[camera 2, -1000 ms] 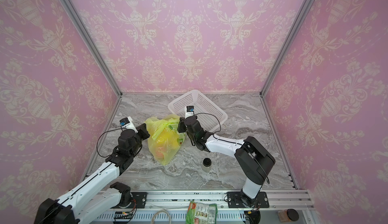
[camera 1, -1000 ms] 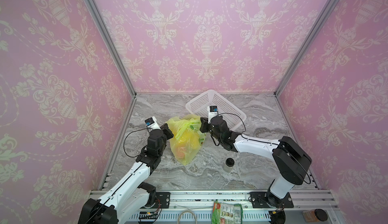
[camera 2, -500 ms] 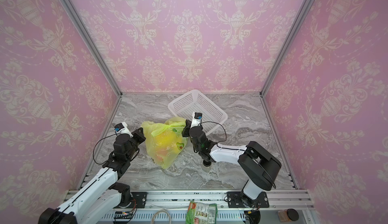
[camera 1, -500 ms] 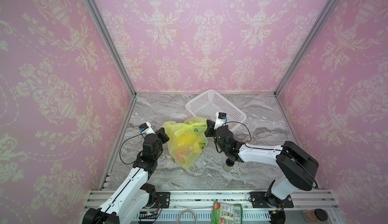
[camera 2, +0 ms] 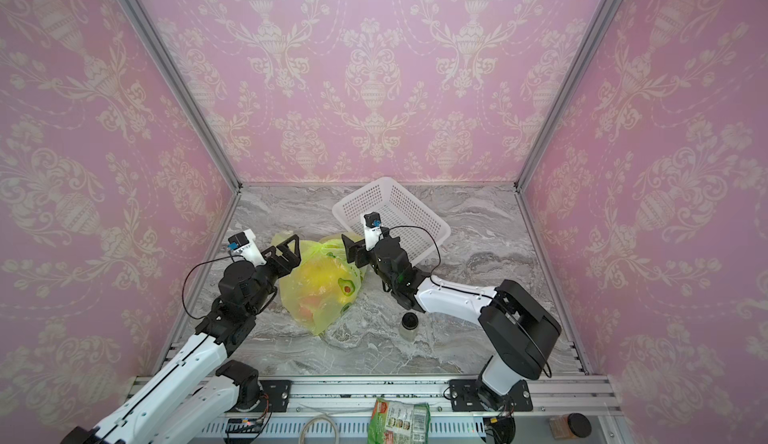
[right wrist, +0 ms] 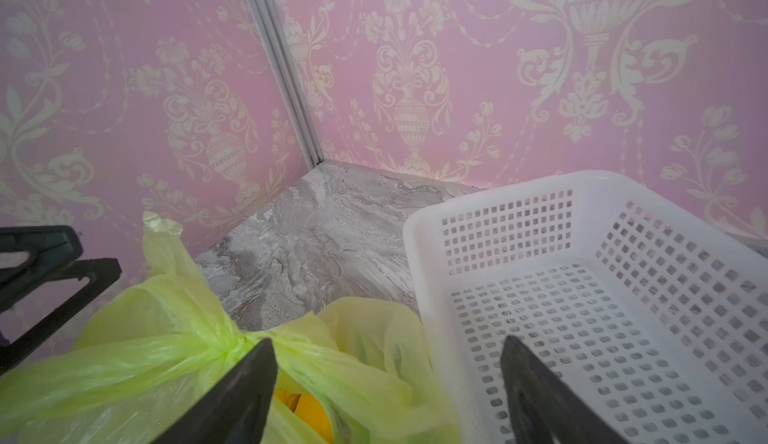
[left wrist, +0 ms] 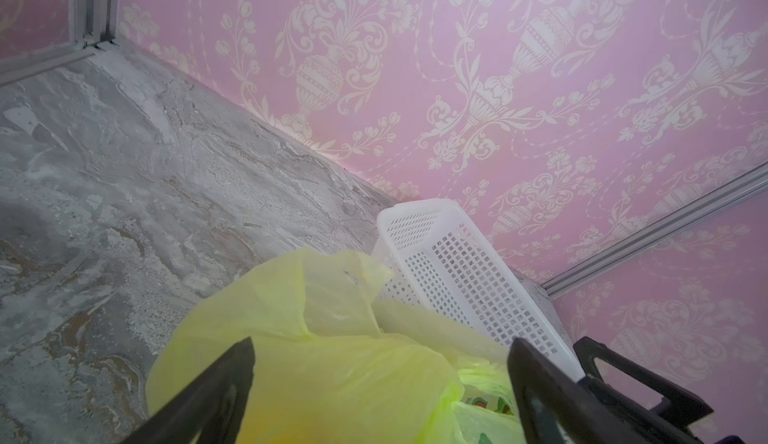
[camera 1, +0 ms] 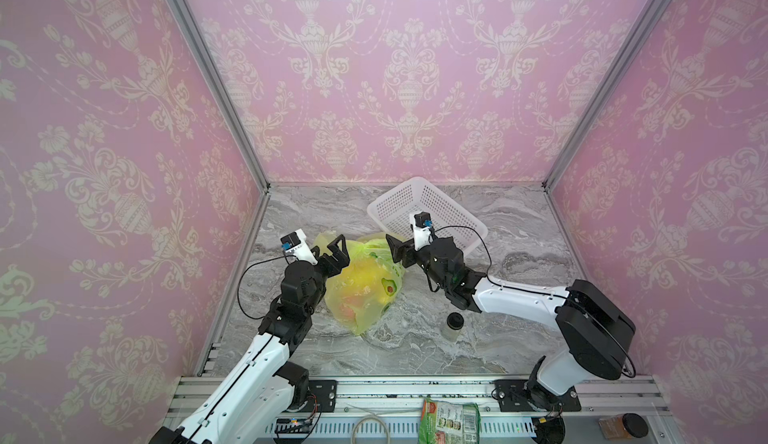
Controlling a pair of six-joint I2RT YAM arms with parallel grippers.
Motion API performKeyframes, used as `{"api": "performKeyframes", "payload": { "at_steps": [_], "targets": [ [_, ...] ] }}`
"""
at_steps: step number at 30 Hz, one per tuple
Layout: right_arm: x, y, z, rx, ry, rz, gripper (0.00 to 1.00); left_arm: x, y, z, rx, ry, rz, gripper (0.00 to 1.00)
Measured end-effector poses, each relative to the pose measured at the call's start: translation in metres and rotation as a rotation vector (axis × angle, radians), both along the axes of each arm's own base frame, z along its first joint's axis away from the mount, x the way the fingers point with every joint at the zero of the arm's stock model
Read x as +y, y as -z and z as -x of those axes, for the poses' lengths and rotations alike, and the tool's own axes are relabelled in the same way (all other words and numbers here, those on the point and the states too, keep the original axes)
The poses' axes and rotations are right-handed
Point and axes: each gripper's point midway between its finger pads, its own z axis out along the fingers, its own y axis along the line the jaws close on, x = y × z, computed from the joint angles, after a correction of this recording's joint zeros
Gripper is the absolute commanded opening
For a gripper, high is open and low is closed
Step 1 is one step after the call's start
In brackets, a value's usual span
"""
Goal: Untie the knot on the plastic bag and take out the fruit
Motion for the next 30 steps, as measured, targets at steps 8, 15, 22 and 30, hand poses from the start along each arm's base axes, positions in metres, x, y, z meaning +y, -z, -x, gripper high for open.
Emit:
{"api": "performKeyframes", "payload": {
  "at_steps": [8, 15, 22, 30],
  "targets": [
    [0.029, -0.013, -0.018, 0.039, -0.097, 0.243, 0.92, -0.004, 0.009, -0.001, 0.048, -0.021, -0.046, 0.99],
    [0.035, 0.054, -0.022, 0.205, -0.163, 0.412, 0.72, -0.012, 0.036, -0.018, 0.156, -0.018, -0.097, 0.83],
    [0.037, 0.071, -0.017, 0.26, -0.207, 0.436, 0.05, -0.015, 0.045, -0.021, 0.179, -0.006, -0.131, 0.05],
    [0.021, 0.062, -0.02, 0.235, -0.157, 0.381, 0.0, -0.011, 0.026, -0.016, 0.122, -0.017, -0.121, 0.0]
  ]
}}
